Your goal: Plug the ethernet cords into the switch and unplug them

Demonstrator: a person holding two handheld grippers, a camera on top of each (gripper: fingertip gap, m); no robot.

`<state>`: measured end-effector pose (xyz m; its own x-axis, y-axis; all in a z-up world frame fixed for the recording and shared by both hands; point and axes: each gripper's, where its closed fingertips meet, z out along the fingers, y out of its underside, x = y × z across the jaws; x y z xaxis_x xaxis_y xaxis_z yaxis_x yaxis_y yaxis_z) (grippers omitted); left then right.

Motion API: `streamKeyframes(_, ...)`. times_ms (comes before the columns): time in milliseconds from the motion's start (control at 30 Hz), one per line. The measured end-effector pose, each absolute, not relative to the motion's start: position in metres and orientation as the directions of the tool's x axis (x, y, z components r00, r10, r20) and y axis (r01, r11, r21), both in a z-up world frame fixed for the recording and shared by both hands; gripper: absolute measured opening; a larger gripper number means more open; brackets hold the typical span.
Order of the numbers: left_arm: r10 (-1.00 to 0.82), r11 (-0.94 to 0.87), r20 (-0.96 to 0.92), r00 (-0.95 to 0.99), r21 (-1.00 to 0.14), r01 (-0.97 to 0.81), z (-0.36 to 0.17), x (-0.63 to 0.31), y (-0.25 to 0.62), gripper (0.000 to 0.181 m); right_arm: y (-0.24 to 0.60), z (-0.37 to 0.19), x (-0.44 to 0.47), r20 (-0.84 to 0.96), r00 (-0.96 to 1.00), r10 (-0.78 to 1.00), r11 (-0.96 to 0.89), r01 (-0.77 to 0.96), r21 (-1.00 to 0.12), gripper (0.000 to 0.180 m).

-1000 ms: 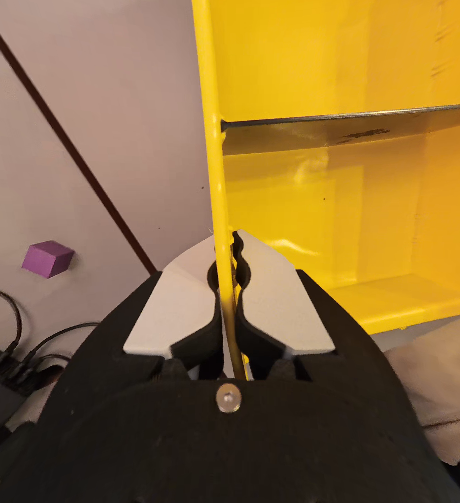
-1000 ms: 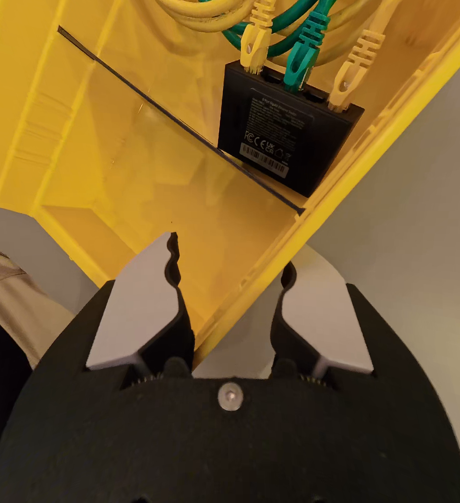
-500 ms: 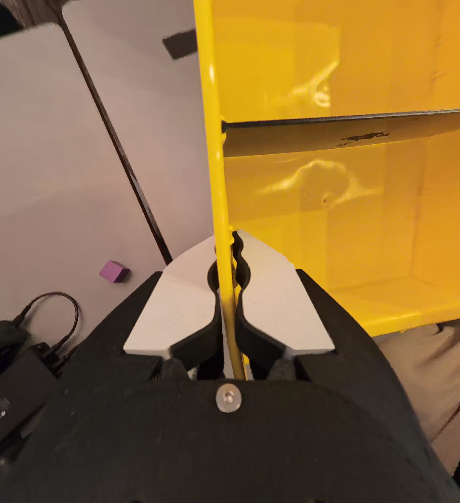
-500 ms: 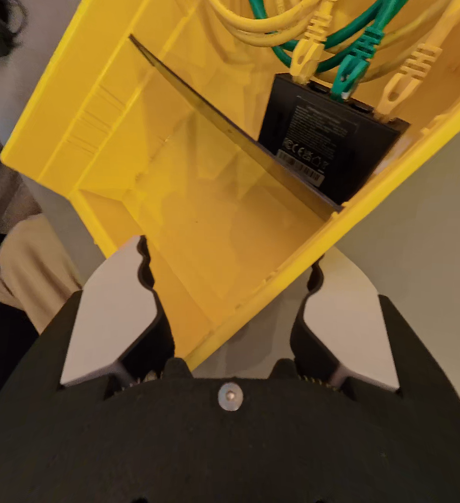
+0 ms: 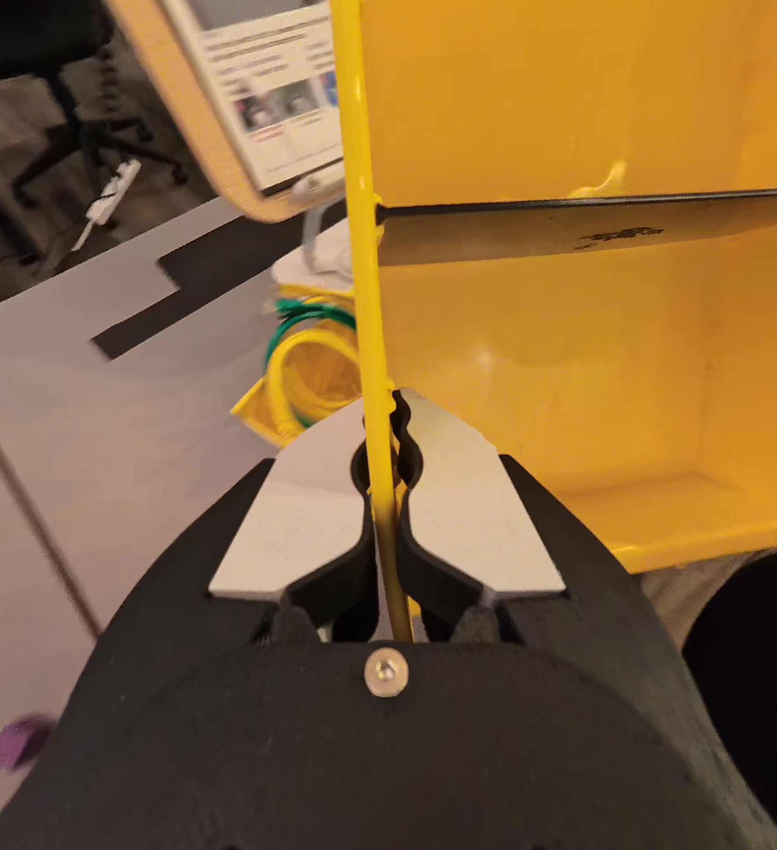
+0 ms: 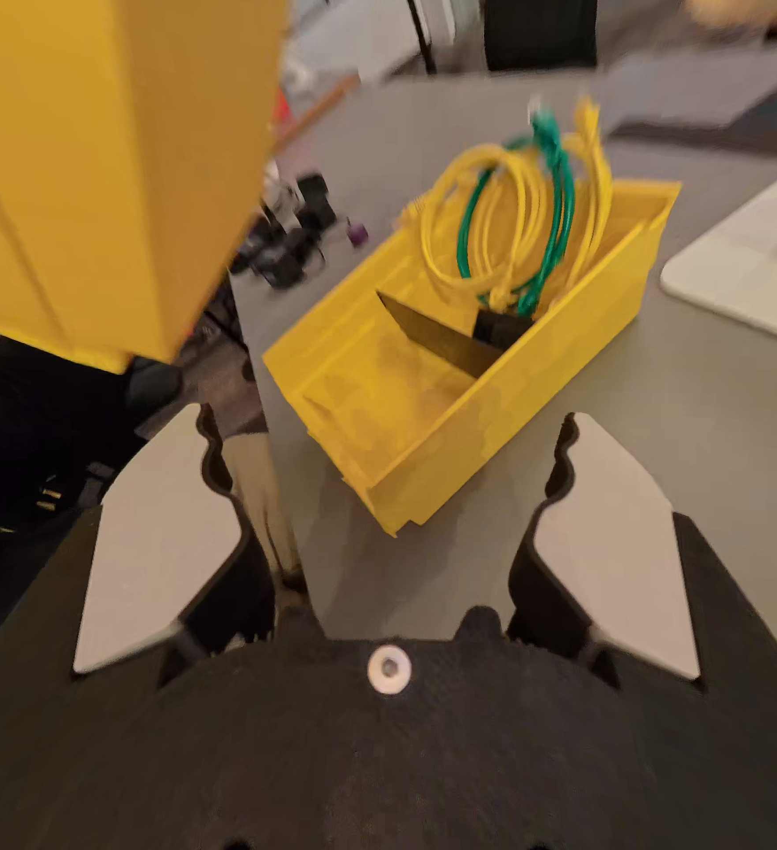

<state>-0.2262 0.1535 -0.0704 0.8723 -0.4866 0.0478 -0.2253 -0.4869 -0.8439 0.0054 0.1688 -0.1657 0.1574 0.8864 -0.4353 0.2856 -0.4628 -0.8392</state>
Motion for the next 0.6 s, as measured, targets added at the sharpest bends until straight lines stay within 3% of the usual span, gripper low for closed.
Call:
streamKeyframes(33,-0.517,-0.484,0.061,0.854,-0.843,-0.233,-0.073,-0.203,0.161,0.004,0.163,-0.147,0.019,-0.414,0.137,0.9,-0.435,0.227,-0.871,0.134)
streamKeyframes(133,-0.608,-0.488,0.064,0.792,-0.817,-0.308,-0.089,-0.135,0.184,0.004,0.152,-0.104,0.072,-0.323,0.19,0.927,-0.342,0.072,-0.937,0.13)
streamKeyframes(200,-0.655,-0.498,0.049,0.754,-0.779,-0.382,-0.103,-0.098,0.202,0.004,0.149,-0.102,0.111,-0.308,0.282,0.909,-0.338,0.064,-0.939,0.129)
streamKeyframes(467,-0.755,-0.531,0.001,0.656,-0.587,-0.611,-0.183,0.047,0.256,0.005,0.126,-0.148,0.184,-0.496,0.422,0.759,-0.53,-0.04,-0.847,0.128)
streamKeyframes(533,-0.753,-0.55,0.004,0.658,-0.553,-0.626,-0.201,0.071,0.262,0.005,0.137,-0.17,0.196,-0.494,0.527,0.691,-0.559,-0.043,-0.828,0.137)
streamKeyframes(600,-0.751,-0.566,0.01,0.66,-0.525,-0.636,-0.217,0.087,0.265,0.005,0.145,-0.189,0.212,-0.468,0.601,0.648,-0.58,-0.008,-0.814,0.132)
